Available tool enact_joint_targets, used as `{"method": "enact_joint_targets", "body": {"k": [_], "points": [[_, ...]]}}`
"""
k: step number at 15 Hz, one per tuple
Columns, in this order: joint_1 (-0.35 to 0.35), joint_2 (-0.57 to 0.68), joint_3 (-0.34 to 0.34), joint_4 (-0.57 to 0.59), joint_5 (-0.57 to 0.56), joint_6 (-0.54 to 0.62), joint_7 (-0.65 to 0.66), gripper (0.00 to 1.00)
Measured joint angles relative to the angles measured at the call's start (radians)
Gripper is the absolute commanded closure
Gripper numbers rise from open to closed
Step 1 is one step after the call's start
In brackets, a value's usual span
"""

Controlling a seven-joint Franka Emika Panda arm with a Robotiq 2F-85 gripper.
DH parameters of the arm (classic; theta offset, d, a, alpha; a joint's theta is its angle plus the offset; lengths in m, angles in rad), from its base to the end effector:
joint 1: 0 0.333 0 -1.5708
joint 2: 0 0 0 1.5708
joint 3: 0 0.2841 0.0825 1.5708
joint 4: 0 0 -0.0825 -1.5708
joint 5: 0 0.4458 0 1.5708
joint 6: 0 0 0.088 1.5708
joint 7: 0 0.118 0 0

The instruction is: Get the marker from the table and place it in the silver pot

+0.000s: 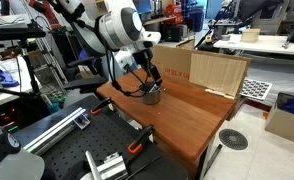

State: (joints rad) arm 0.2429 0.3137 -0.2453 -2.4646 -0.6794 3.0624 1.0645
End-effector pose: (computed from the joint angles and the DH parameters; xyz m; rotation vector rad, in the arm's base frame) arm 0.5047 0.0363 0.0970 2.9872 -0.5645 0.5046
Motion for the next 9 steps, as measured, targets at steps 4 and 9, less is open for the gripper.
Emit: {"method": "enact_joint_targets", "body": {"k": [4, 9], "points": [[-0.002, -0.015, 0.005, -0.006, 0.000, 0.001, 0.002, 0.00], [-0.071, -0.149, 0.115, -0.125, 0.096, 0.005, -0.085, 0.00]]}}
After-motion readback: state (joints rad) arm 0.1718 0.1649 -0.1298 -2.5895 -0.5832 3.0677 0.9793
